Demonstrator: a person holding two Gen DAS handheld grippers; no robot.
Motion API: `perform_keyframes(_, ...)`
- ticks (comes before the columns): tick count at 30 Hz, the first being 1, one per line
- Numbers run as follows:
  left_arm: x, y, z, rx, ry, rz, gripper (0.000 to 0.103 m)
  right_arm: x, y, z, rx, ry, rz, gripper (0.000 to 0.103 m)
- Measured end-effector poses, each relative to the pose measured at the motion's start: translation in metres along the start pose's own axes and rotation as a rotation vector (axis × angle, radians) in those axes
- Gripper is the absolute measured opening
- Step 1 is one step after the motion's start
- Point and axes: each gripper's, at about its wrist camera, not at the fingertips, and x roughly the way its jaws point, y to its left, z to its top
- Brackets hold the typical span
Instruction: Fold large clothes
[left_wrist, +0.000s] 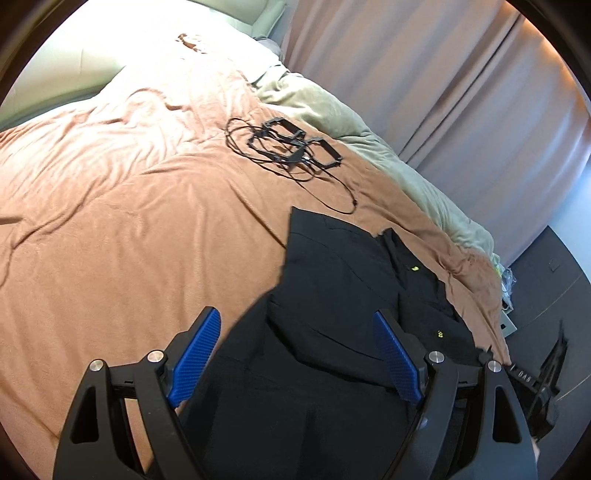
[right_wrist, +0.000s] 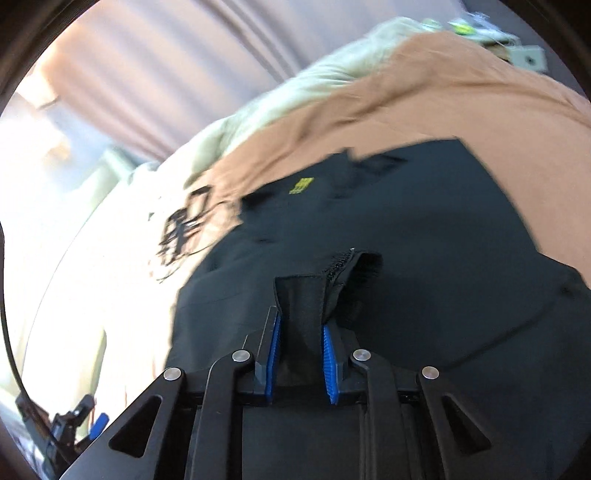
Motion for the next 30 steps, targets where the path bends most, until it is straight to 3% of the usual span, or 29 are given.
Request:
perform_keyframes(13,-0.018,0.060,0.015,-0.150,-0.034,0.023,0.085,0.070,0.162,-0.041,-0.259,0.063,0.130,0.022)
perform_keyframes(16,-0.021,0.067,0.017,-0.166,-0.045,0.027,0.085,0.089,0.184,-0.061,-0.286,0.132,0.203,0.041)
perform_keyframes(17,-0.021,0.069,0.018,-0.169,-0.046,0.028,0.085,0.092,0.193,-0.069,-0.306,0.147,0.218,0.053)
perform_keyframes(18,-0.022,0.071,0.018,-0.172,-0.047,0.029,0.085,0.093,0.196,-0.073,-0.319,0.152,0.226,0.067)
perform_keyframes(20,-0.022,0.074,0.019,-0.175,-0.046,0.030,0.085,0.092,0.202,-0.081,-0.337,0.153,0.244,0.078)
perform_keyframes(26,-0.020,0.072,0.017,-0.168,-0.040,0.026,0.085,0.084,0.182,-0.074,-0.297,0.139,0.260,0.079)
perform_keyframes(30,-0.018,0.066,0.018,-0.164,-0.020,0.019,0.085,0.075,0.158,-0.068,-0.303,0.130,0.157,0.079)
